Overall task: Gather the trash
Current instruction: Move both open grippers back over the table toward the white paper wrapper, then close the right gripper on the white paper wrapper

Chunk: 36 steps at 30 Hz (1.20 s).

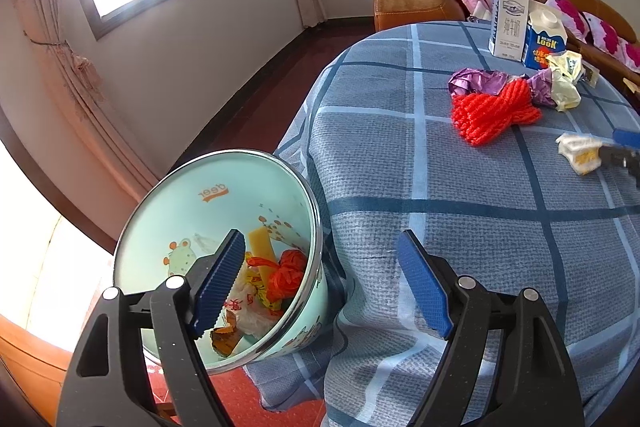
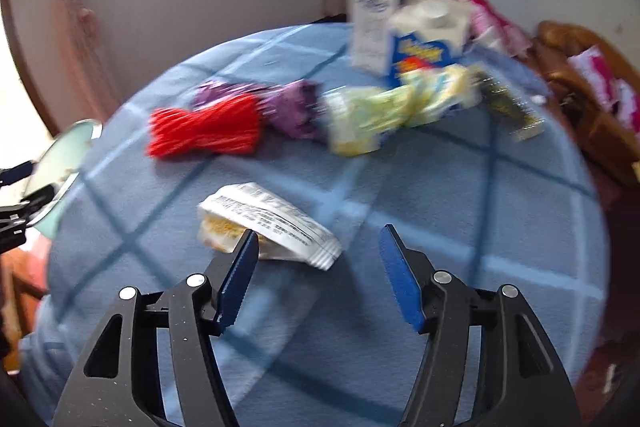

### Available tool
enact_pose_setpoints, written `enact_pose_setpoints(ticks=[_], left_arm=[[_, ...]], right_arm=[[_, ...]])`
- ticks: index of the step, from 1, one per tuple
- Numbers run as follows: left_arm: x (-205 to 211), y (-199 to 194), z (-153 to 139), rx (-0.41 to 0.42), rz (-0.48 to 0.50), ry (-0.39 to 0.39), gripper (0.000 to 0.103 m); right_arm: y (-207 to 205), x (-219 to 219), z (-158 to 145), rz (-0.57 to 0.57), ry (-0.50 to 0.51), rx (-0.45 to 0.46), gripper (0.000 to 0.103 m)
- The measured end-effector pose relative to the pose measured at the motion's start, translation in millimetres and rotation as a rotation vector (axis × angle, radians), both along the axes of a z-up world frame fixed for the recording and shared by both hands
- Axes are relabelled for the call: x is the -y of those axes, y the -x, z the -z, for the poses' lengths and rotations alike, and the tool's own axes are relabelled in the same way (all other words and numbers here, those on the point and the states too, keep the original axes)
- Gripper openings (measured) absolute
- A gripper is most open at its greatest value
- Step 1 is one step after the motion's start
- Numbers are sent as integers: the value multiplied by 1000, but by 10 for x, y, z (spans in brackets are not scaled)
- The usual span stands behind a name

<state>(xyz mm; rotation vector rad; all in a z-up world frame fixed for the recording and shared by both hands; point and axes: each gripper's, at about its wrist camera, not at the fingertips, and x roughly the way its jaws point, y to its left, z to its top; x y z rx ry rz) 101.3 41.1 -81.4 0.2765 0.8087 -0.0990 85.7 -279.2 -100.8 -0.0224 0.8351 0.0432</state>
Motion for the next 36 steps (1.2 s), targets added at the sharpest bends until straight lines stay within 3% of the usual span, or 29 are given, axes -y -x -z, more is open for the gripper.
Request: enact_pose_setpoints(ticks=[5, 7, 9, 13, 20, 23, 36], left_arm=[[6, 6, -33, 5, 4, 6, 77], [8, 3, -43, 9, 4, 9, 77], [9, -4, -42, 8, 4, 8, 78], [-23, -30, -38, 11, -7, 9, 78], [-96, -101, -68, 24, -26, 20, 78], [-74, -121, -81, 28, -21, 26, 78], [368, -260, -130, 29, 48, 49, 78]], right_arm=[[18, 247, -97, 69, -17, 36, 64], [52, 262, -135, 81, -51, 56, 72], [53, 208, -155, 72, -98, 61, 93], [-67, -11, -76, 48, -138, 5, 93], [-282, -203, 72, 70, -110, -80, 92], [-289, -202, 67, 66, -105, -84, 86], [-158, -70, -58, 38, -103, -29, 83]])
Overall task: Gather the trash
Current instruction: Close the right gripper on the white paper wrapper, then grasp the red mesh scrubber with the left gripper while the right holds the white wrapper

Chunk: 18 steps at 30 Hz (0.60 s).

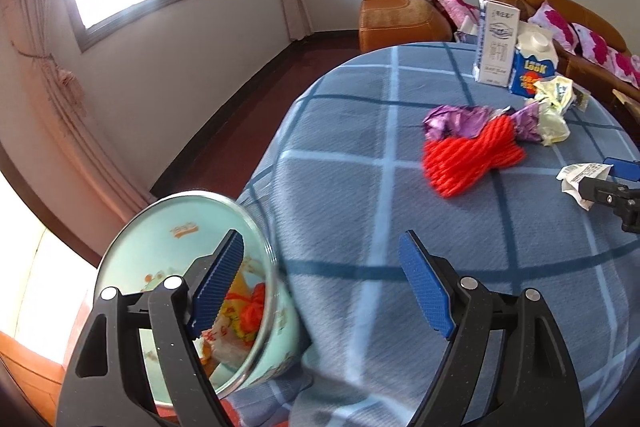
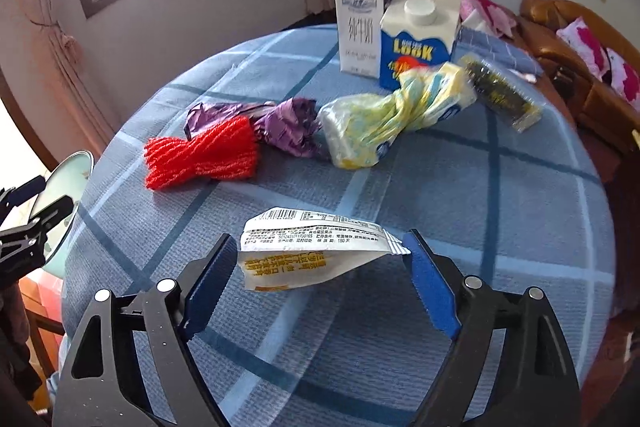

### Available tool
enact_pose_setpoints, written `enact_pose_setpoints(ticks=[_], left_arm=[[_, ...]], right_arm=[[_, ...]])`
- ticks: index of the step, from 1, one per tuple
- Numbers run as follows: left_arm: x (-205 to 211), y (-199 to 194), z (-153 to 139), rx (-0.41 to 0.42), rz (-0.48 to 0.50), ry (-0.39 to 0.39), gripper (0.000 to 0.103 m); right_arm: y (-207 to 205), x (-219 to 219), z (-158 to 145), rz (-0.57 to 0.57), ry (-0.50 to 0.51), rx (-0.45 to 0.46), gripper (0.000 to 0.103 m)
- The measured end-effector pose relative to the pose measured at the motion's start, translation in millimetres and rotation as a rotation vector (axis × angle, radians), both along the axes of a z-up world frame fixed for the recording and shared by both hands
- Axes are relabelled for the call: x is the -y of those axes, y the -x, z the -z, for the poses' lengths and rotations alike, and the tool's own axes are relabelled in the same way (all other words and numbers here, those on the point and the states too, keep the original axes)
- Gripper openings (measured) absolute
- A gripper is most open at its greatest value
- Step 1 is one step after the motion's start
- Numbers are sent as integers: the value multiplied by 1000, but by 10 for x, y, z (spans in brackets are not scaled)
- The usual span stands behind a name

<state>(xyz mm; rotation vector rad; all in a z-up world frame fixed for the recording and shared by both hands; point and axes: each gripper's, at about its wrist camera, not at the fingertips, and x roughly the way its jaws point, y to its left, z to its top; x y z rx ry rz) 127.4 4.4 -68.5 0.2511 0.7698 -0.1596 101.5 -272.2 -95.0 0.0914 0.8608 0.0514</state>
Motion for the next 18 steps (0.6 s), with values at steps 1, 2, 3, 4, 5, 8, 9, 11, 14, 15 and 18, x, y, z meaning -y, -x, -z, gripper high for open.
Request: enact_pose_setpoints(ticks=[1, 2, 3, 4, 5, 8, 9, 11, 14, 15, 18], left_arm=[[36, -11, -5, 0, 5, 2, 78], [97, -31, -11, 1, 14, 5, 78], [157, -52, -16, 1, 23, 9, 78], [193, -65, -18, 2, 27, 10, 78], [265, -88, -18, 2, 37, 10, 78], [435, -154, 9, -9, 66, 17, 78], [490, -187, 25, -15, 73, 23, 78], [582, -263, 66, -22, 82, 24, 78], [694, -396, 112, -39, 100, 38, 73], [735, -433, 127, -51, 113, 45, 68], [874, -502, 186, -77, 152, 42, 46]], right_arm=[[21, 19, -16, -1, -2, 6, 83], [52, 40, -42, 3, 4, 19, 80], [82, 62, -69, 8, 18, 32, 80], [97, 87, -88, 11, 23, 42, 80], [115, 119, -104, 18, 28, 52, 80], [128, 204, -88, 19, 32, 50, 80], [116, 223, -69, 15, 29, 43, 81], [128, 233, -40, 7, 18, 35, 84], [173, 255, -44, 11, -9, 46, 91], [181, 257, -44, 11, -8, 45, 91], [199, 320, -28, 33, -6, 47, 91]])
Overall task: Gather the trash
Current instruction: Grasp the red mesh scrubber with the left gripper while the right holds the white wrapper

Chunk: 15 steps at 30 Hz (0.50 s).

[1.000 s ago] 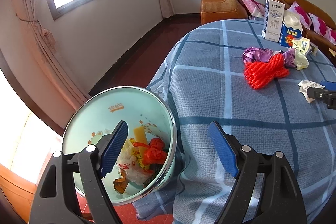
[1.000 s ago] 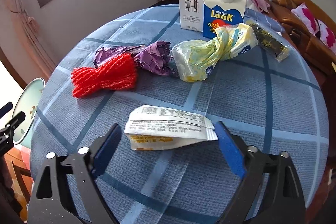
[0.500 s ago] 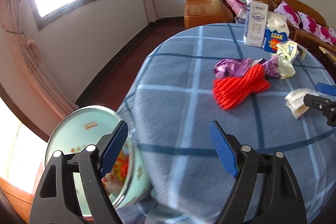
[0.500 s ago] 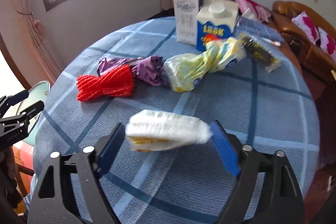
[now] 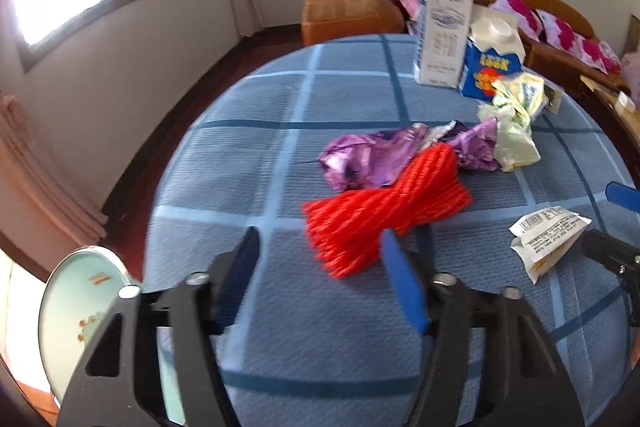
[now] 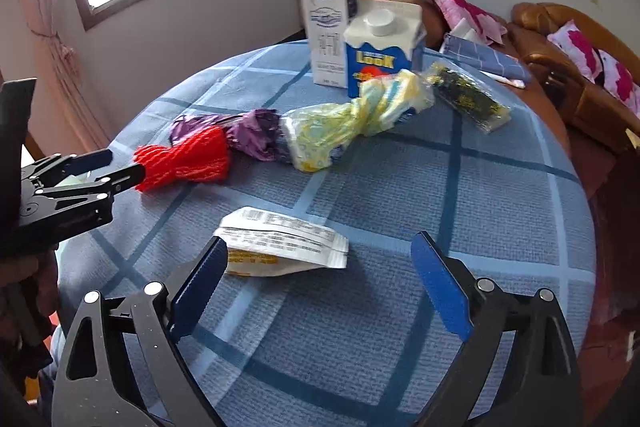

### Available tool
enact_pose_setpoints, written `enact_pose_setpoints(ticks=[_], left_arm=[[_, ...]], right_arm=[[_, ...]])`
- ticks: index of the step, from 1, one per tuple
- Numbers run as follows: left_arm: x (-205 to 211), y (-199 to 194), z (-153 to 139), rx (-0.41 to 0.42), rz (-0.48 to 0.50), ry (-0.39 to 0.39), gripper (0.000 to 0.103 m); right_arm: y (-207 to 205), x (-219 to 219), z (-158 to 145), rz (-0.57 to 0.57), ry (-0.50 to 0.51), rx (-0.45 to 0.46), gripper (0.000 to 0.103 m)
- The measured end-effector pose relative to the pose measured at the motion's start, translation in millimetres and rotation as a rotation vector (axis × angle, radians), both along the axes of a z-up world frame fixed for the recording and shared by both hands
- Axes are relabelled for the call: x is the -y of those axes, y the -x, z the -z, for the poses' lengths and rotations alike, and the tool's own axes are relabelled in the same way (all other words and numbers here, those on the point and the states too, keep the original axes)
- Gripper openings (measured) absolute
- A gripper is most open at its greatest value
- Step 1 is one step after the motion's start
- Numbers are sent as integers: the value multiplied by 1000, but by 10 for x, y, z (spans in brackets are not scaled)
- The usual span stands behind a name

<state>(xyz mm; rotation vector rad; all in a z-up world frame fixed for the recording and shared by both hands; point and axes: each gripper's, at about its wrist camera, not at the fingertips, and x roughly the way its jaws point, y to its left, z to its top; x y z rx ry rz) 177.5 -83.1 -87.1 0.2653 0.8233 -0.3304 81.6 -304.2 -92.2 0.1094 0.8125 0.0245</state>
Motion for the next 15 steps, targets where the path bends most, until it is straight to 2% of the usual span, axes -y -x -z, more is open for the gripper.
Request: enact_pose_setpoints(ticks=[1, 2, 3, 5, 15], left_arm=[[42, -8, 26, -8, 16, -9, 25], [92, -19, 70, -21, 33, -25, 12], [114, -22, 100, -31, 43, -34, 5], [137, 11, 111, -19, 57, -52, 0], [-244, 272, -175, 27, 50, -32, 0]], right_arm=[[12, 45, 6, 15, -7, 2, 91], [19, 71, 9, 21, -9, 2, 92], [28, 96, 12, 29, -13, 2, 92], [46, 126, 19, 41, -16, 2, 92], [2, -91, 13, 12, -8, -11, 97]])
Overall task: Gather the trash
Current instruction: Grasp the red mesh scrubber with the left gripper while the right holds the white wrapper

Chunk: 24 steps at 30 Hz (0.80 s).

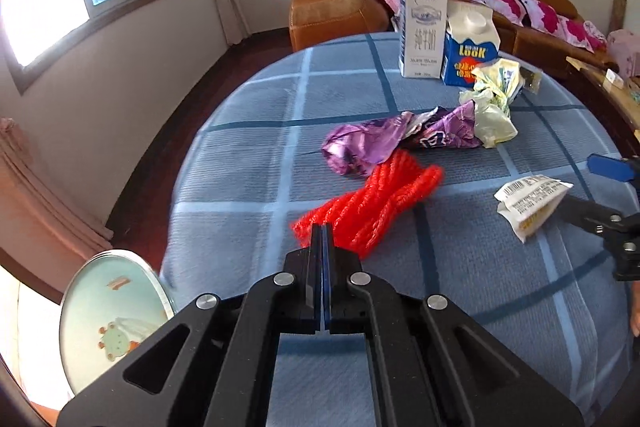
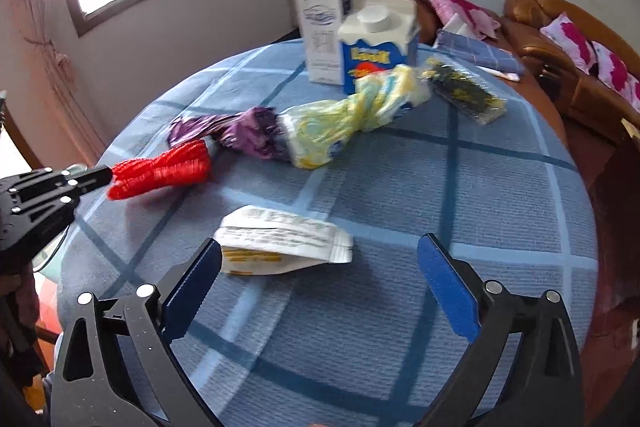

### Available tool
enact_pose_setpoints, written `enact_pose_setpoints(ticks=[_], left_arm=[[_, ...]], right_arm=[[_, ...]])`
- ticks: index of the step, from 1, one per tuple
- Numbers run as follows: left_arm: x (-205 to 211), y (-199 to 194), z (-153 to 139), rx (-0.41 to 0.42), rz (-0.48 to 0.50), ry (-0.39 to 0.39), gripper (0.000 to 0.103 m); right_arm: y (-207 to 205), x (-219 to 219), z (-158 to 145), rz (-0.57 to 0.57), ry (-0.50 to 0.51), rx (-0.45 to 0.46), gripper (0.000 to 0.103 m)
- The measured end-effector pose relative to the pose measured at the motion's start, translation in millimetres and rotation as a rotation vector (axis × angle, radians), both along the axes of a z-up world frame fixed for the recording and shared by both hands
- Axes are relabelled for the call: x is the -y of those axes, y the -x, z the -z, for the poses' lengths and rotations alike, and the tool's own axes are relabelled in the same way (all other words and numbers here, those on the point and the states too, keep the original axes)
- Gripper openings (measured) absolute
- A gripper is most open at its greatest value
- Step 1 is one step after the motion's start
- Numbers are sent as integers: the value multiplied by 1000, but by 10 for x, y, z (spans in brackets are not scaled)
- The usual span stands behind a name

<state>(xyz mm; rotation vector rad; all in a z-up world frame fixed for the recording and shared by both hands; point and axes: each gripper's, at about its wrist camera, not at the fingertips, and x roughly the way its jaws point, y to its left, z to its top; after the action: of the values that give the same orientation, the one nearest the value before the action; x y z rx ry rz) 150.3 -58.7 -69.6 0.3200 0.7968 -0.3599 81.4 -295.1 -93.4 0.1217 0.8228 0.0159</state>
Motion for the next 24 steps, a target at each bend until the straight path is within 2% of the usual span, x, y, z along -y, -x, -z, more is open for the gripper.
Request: enact_pose_setpoints(ticks=[5, 6, 7, 9, 14, 15, 16, 17, 24], left_arm=[[-177, 73, -13, 4, -41, -1, 3], [-197, 71, 6, 0, -53, 1, 12], [-206, 67, 18, -3, -56, 1, 34], [-196, 76, 51, 12, -70, -7, 51], [-89, -22, 186, -21, -62, -3, 49], [-56, -39, 226, -32, -48, -4, 27], [-14, -56, 282, -50, -32, -11, 11], [7, -49, 297, -51, -22, -8, 7], [-145, 111, 63, -3, -18, -4, 6]], right_arm=[[-67, -129, 29, -20, 15, -18, 97], [-66, -128, 20, -16, 15, -12, 97], [-55, -120, 9, -12, 18, -7, 97], [-31, -79, -9, -1, 21, 0, 97], [77, 156, -8, 52, 2, 7, 97], [88, 186, -4, 60, -1, 7, 97], [99, 215, 4, 68, -3, 6, 97], [102, 230, 13, 70, -5, 5, 97], [-14, 41, 21, 26, 3, -8, 97]])
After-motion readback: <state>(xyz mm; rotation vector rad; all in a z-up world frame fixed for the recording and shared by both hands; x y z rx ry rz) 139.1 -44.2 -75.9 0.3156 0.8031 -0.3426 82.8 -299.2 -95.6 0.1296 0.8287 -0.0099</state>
